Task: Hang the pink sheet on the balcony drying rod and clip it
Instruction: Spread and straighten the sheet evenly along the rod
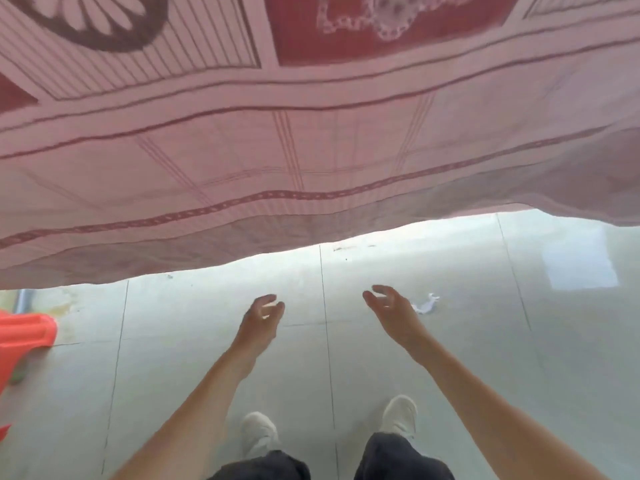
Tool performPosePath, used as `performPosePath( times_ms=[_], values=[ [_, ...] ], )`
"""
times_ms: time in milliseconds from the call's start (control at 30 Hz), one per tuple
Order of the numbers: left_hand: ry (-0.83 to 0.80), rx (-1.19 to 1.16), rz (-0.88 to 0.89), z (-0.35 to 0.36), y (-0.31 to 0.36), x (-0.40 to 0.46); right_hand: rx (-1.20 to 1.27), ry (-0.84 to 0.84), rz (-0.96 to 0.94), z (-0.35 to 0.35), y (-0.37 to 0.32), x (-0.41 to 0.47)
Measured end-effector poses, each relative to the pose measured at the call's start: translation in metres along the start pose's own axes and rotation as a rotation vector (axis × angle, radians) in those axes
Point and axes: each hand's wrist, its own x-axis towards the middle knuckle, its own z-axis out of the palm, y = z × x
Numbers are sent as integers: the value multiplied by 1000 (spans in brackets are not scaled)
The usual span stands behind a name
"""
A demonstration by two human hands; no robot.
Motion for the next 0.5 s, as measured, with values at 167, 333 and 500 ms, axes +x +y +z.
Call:
performPosePath(
  times_ms=[167,333,500],
  values=[
    [-93,-429,8,6,-23,104,656,-255,33,29,15,96],
    [-292,-858,364,-8,-20,184,914,-281,-337,50,-7,174],
    [-396,-1009,712,-20,-5,209,1215,-367,-556,41,-34,197]
  ],
)
